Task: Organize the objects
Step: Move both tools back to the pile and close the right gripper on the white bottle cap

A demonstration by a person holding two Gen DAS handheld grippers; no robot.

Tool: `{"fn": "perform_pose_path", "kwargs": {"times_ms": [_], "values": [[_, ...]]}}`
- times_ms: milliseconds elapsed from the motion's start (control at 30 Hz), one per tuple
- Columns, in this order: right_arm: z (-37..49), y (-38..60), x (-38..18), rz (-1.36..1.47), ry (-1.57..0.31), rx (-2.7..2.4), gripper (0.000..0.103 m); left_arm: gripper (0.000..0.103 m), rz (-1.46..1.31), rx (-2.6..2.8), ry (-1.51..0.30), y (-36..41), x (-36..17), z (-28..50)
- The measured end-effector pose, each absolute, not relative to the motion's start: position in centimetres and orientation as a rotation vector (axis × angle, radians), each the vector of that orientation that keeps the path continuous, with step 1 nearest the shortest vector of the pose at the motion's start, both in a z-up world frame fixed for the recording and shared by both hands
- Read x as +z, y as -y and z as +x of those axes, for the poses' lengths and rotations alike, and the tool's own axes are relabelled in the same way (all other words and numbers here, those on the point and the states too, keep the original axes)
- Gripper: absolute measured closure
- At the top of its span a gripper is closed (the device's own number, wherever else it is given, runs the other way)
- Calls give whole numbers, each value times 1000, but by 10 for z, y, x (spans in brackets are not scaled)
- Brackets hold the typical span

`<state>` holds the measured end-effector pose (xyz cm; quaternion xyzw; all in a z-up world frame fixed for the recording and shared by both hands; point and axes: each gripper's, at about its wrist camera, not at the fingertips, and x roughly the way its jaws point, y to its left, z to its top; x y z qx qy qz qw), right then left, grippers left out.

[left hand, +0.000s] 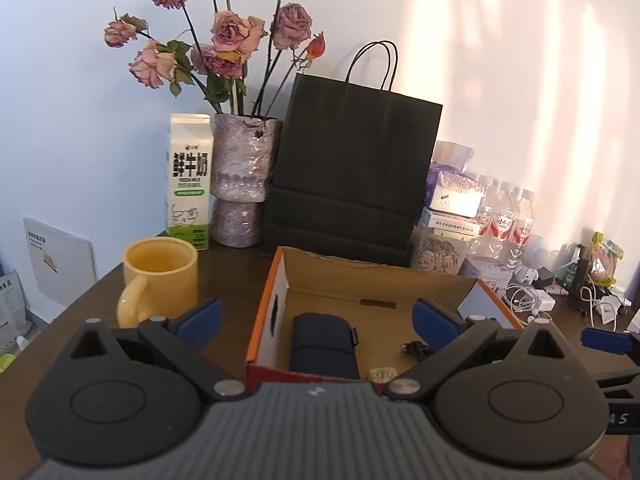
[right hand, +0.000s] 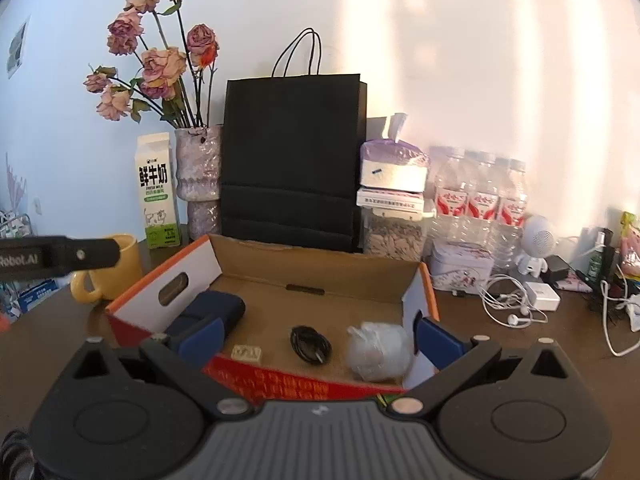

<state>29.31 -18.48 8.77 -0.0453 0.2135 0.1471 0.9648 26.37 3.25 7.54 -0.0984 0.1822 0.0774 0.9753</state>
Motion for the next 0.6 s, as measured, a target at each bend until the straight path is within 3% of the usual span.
{"fn": "perform_pose_path", "kwargs": {"times_ms": [600], "values": [[210,231,57,-109,-503,254,0,0,-157,196,-451,-50,55,190]]}}
